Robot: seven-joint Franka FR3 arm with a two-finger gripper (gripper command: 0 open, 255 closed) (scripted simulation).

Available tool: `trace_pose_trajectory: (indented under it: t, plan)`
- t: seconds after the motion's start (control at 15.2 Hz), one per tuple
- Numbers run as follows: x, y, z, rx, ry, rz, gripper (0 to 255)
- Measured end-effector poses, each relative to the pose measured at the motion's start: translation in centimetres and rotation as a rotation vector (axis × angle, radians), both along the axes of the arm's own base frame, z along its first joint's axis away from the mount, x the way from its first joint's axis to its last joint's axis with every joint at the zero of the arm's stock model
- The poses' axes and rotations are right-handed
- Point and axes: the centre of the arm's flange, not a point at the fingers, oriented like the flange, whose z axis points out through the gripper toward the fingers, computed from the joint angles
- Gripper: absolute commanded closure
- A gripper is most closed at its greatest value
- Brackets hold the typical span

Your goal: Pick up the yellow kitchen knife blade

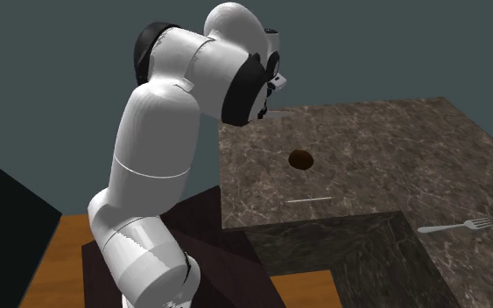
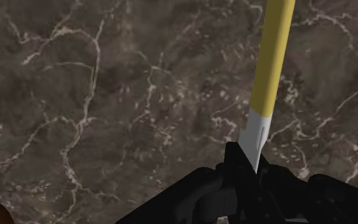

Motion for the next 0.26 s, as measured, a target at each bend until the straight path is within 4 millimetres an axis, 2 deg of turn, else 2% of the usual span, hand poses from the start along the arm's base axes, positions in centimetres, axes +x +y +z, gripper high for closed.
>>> trace_pose_trajectory:
  t: [0.26]
  plan:
    - [0.0, -0.2, 1.9, 0.0, 0.0, 0.0, 255]
